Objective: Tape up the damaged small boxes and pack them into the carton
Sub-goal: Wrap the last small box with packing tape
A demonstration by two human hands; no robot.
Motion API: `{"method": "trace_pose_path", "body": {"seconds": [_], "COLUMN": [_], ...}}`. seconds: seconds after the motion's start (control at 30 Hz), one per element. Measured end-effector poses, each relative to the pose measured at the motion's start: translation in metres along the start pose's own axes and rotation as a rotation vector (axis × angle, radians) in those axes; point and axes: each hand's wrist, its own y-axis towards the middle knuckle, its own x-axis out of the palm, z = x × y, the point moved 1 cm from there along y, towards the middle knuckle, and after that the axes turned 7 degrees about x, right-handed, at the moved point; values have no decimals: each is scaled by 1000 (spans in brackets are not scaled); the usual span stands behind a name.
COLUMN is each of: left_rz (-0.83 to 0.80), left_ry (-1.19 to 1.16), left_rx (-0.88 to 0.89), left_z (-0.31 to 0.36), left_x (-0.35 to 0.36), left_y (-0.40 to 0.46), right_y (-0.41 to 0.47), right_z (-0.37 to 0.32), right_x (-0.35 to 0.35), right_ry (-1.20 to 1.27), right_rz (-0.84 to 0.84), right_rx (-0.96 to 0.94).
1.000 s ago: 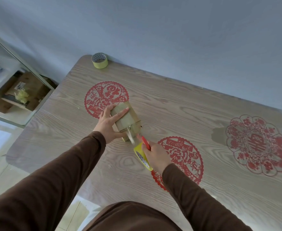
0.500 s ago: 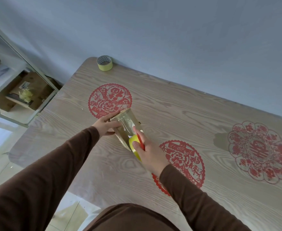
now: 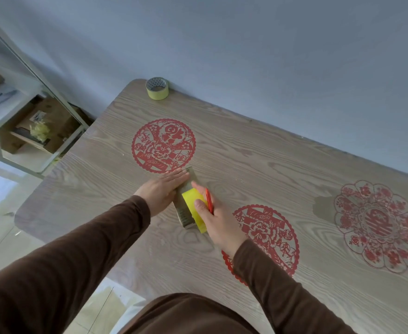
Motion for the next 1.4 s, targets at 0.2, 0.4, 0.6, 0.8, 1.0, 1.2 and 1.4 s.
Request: {"method": "trace_pose_path", "body": {"seconds": [0.2, 0.4, 0.6, 0.8, 1.0, 1.2, 1.4], "left_rz": [-202, -295, -373, -378, -242, -156, -158], "left_ry": [107, 170, 309, 387, 362, 347, 276], "left_rx": [-6, 4, 12, 7, 31, -16, 24], "left_z": [2, 4, 12, 17, 41, 46, 27], "left_x": [1, -4, -4, 1, 20, 34, 27], "left_y": [-6, -6, -6, -9, -30, -33, -25], "right_y": [-19, -43, -83, -66, -42, -23, -14], "right_z": [34, 27, 62, 99, 105, 98, 95], "right_x": [-6, 0, 8, 20, 23, 23, 23], "right_ry": [49, 62, -121, -188, -191, -157, -42], "right_rz": [-82, -19, -15, -79, -79, -93, -120], "right_rx": [63, 11, 77, 226, 261, 354, 397]}}
